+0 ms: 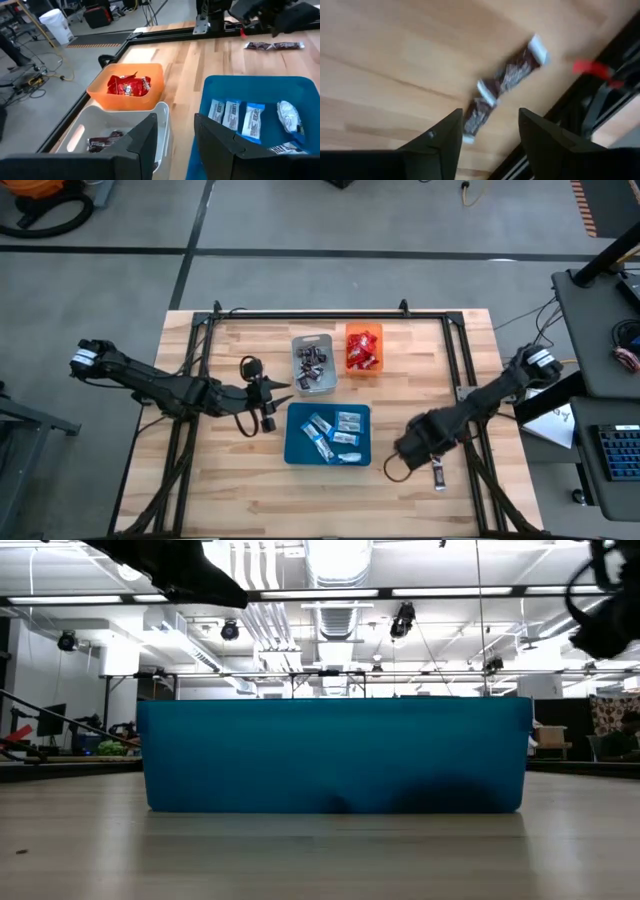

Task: Sort candy
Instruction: Put the brown chocolate bar into the gray bin

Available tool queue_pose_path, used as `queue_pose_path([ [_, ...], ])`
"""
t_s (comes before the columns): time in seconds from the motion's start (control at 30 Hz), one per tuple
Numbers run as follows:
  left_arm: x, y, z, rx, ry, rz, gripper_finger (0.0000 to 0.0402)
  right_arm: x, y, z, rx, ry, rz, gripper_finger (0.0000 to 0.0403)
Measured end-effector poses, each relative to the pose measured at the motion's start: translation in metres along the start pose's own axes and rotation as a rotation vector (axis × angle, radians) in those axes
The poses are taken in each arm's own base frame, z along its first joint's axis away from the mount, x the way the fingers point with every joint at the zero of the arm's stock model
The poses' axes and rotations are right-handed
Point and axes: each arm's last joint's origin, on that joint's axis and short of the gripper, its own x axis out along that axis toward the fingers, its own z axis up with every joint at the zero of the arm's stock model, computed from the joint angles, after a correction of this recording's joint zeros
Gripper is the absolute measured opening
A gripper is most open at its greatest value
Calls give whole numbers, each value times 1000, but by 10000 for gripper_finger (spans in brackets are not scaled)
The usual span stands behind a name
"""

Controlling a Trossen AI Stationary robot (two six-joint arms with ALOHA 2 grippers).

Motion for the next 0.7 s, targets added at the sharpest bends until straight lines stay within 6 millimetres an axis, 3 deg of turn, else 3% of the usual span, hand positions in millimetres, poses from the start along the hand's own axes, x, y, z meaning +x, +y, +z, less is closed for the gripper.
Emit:
queue_pose_path([
  [0.13, 0, 0, -1, 45, 7, -1, 114, 18, 4, -8, 53, 31, -81, 212],
  [0.37, 0, 0, -1, 93, 5, 0, 114, 42, -4, 0, 120, 8, -180, 263],
  [0.53, 0, 0, -1, 114, 5, 1, 114, 59, -14, 6, 210, -25, -164, 252],
  [0.7, 0, 0, -1, 120, 5, 9, 114, 75, -15, 13, 223, -42, -80, 209],
])
